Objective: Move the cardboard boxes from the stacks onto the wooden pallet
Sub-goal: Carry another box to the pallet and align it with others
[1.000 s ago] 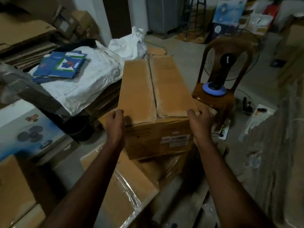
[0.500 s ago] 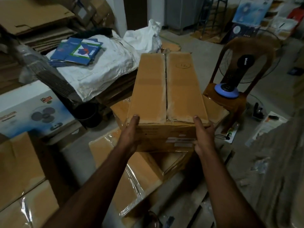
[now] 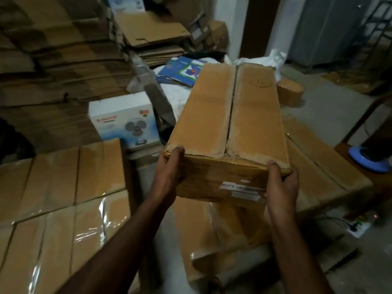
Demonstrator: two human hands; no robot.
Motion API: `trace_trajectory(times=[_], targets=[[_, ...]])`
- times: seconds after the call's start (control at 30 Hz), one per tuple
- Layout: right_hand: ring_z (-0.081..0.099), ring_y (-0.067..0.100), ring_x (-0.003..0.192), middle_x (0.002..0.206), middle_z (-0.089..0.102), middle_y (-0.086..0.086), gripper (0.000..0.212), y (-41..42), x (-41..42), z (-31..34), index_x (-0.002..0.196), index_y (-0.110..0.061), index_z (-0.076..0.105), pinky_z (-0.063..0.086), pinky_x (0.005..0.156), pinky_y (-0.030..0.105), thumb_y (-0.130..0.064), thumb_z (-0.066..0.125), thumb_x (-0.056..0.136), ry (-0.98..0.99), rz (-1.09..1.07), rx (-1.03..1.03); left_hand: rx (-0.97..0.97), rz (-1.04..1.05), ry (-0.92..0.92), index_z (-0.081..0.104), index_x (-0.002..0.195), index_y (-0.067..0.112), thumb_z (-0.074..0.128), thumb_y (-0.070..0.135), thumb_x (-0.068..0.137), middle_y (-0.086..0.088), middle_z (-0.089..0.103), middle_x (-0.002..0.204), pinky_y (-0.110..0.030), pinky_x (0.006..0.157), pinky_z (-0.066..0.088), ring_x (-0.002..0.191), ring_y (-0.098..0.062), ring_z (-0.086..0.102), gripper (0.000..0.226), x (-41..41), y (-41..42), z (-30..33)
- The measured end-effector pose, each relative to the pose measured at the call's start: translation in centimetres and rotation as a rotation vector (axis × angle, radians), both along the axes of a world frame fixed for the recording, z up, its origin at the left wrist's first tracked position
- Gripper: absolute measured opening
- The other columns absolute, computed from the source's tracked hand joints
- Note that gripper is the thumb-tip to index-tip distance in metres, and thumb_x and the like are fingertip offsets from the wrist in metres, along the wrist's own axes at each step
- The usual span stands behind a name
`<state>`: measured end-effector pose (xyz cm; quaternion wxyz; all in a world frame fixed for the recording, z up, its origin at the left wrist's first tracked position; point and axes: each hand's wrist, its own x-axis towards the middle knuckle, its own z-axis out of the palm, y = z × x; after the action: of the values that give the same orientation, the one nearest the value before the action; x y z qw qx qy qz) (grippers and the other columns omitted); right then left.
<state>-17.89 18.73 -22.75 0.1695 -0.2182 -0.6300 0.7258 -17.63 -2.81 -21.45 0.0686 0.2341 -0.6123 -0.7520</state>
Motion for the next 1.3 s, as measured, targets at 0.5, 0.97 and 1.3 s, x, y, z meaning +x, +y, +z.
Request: trace_trajectory(times=[0.5, 0.97, 1.3], targets=[[0.067, 0.025, 0.098, 0.102, 0.069, -0.003, 0.042, -32.9, 22.0, 1.3, 0.116, -0.028, 0.063, 0.057, 0.085, 0.052, -0.051, 0.064, 0.081, 0.071, 0.423, 0.213, -0.056, 0.496, 0.086, 0.058, 0.106, 0.026, 0.06, 0.037, 0.097, 0.007, 0.064, 0.102, -0.049, 0.1, 0.05, 0.095, -0.012, 0.059, 0.015, 32.4, -30.1, 2.3], [0.065, 0.017, 0.09, 0.105, 0.066, -0.001, 0.034, -64.5, 25.9, -6.5, 0.124, -0.022, 0.061, 0.056, 0.079, 0.035, -0.035, 0.062, 0.093, -0.008, 0.773, 0.196, -0.081, 0.794, -0.126, 0.051, 0.133, 0.027, 0.057, 0.047, 0.094, 0.004, 0.059, 0.118, -0.056, 0.102, 0.046, 0.11, -0.018, 0.055, 0.044, 41.7, -58.7, -4.3], [0.065, 0.021, 0.097, 0.109, 0.068, 0.001, 0.041, -87.8, 25.8, -10.2, 0.125, -0.02, 0.062, 0.058, 0.084, 0.047, -0.039, 0.063, 0.089, -0.147, 0.866, 0.22, -0.016, 0.867, -0.274, 0.047, 0.139, 0.03, 0.056, 0.045, 0.096, 0.001, 0.057, 0.125, -0.058, 0.101, 0.047, 0.114, -0.021, 0.053, 0.046, 42.5, -81.0, -7.3]])
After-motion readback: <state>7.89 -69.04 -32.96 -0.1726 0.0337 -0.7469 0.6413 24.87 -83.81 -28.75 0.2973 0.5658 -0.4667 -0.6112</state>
